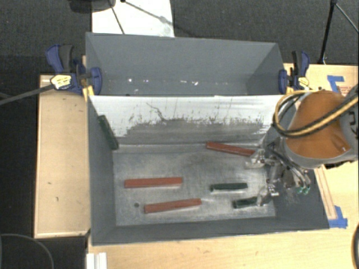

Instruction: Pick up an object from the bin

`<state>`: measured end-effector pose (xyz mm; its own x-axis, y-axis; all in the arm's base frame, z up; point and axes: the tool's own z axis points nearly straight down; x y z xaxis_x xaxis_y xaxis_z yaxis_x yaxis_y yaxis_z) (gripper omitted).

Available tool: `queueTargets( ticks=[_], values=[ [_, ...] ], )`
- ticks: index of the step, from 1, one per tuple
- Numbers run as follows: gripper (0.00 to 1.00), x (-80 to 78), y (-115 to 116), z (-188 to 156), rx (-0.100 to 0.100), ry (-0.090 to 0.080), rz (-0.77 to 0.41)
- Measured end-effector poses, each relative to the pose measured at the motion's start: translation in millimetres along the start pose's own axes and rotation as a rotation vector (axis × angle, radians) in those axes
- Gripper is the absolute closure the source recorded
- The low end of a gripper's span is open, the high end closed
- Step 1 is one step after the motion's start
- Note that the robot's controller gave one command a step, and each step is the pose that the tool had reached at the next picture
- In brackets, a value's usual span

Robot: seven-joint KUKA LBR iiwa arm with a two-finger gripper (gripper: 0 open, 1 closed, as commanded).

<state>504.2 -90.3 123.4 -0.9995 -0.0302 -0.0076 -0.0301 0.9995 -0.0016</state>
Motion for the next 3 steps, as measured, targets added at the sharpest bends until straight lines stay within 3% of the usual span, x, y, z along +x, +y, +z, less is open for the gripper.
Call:
queueTargets(
  ticks=[1, 2, 3],
  values=[
    [0.0, 5.5, 17, 39, -0.003, 0.01, -0.019],
    [0.0, -0.5, 43, 21, -0.001, 0.004, 0.135],
    [0.0, -11.6, 51, 47, -0.001, 0.005, 0.064]
  ],
)
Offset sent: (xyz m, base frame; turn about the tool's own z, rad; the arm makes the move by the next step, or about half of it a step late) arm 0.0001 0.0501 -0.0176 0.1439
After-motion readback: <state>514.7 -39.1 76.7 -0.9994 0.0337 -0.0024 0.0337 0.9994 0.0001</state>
